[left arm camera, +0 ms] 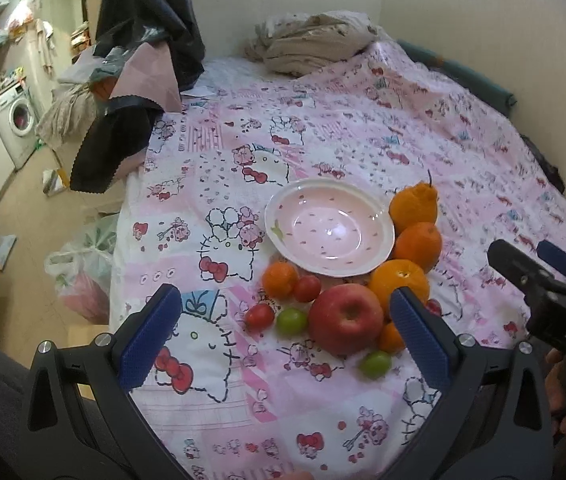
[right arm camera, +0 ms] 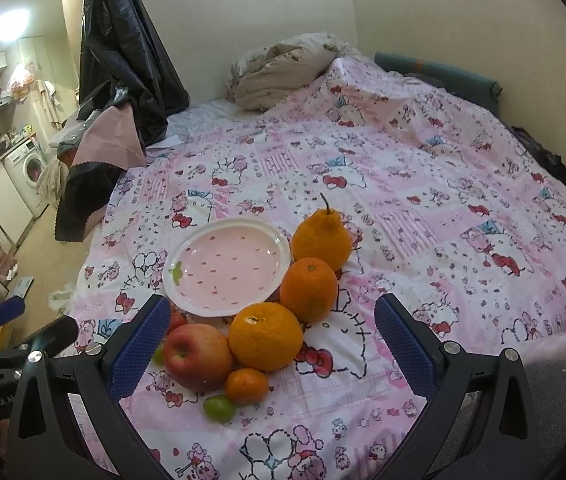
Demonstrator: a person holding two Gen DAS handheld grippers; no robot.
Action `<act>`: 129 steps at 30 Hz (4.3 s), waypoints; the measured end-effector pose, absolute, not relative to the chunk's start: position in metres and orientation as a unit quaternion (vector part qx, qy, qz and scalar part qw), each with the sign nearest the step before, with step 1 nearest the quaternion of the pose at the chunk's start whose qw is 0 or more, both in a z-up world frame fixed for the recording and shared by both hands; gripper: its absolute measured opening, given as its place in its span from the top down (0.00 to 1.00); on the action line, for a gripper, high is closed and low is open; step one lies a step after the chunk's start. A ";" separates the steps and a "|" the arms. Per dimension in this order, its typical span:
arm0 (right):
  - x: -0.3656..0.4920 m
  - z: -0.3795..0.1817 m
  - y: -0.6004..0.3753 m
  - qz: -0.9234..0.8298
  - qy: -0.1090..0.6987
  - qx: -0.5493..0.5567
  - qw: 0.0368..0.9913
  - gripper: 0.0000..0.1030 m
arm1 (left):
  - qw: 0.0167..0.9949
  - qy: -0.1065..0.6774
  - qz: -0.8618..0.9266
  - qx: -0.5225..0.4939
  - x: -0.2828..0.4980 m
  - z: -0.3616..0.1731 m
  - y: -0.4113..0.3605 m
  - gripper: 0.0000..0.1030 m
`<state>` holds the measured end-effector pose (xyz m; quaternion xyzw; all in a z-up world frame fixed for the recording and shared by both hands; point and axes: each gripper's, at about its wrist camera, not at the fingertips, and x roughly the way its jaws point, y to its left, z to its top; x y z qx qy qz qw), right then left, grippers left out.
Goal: Organize fruits
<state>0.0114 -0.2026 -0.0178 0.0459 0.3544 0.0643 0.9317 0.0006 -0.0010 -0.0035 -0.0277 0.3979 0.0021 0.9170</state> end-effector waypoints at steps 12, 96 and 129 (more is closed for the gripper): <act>0.010 -0.012 -0.203 0.062 0.342 0.049 0.937 0.00 | 0.922 0.386 0.009 -0.028 0.002 0.001 0.000 0.00; 0.127 -0.137 -0.248 0.122 0.639 0.269 0.710 0.02 | 0.799 0.599 -0.029 -0.050 0.090 -0.058 0.025 0.23; 0.105 -0.110 -0.195 0.135 0.630 0.085 0.760 0.22 | 0.822 0.566 -0.033 -0.049 0.089 -0.065 0.023 0.23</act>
